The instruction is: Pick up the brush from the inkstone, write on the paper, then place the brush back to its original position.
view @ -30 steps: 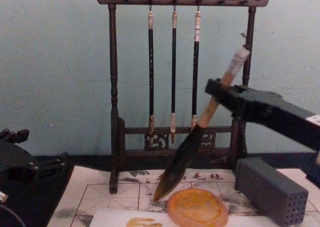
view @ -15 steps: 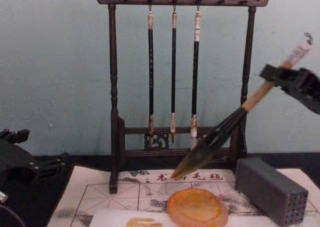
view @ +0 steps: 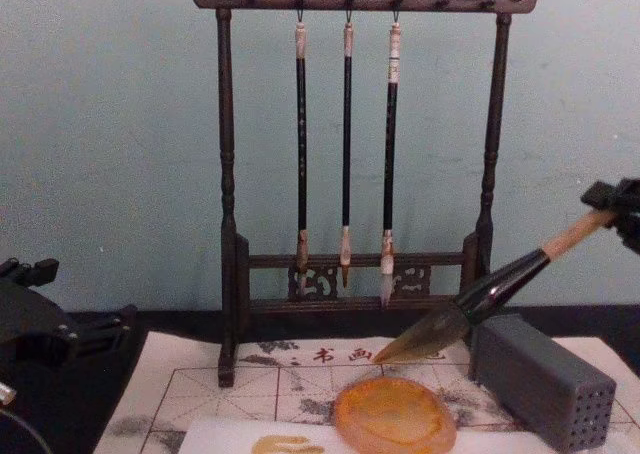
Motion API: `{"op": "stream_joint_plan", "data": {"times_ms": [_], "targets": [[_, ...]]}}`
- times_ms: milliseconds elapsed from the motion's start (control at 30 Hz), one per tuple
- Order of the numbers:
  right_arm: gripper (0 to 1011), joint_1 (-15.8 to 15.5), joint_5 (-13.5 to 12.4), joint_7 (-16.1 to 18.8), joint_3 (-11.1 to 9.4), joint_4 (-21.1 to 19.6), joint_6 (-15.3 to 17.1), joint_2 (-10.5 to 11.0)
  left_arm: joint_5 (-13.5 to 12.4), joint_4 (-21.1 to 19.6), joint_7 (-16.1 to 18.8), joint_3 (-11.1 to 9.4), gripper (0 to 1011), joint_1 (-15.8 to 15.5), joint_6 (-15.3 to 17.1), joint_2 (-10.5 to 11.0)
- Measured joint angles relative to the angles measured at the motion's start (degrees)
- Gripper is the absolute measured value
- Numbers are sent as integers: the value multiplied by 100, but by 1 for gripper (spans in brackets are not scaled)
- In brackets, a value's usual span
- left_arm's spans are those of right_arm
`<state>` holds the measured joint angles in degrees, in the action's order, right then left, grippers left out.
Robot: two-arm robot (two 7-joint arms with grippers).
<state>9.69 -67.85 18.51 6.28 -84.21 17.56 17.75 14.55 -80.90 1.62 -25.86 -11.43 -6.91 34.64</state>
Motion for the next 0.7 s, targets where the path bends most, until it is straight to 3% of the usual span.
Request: {"op": "stream_joint_plan", "data": {"times_ms": [267,400,700], "targets": [[185,216,-560,-397,-107,501,334,-132,0,0,0,0,1001,0,0,0],[185,322,-700,-493,-100,711,366,-177,0,0,0,0,1001,0,0,0],[185,516,-687,-556,123,1029,267,-160,0,0,0,0,1001,0,0,0]]}}
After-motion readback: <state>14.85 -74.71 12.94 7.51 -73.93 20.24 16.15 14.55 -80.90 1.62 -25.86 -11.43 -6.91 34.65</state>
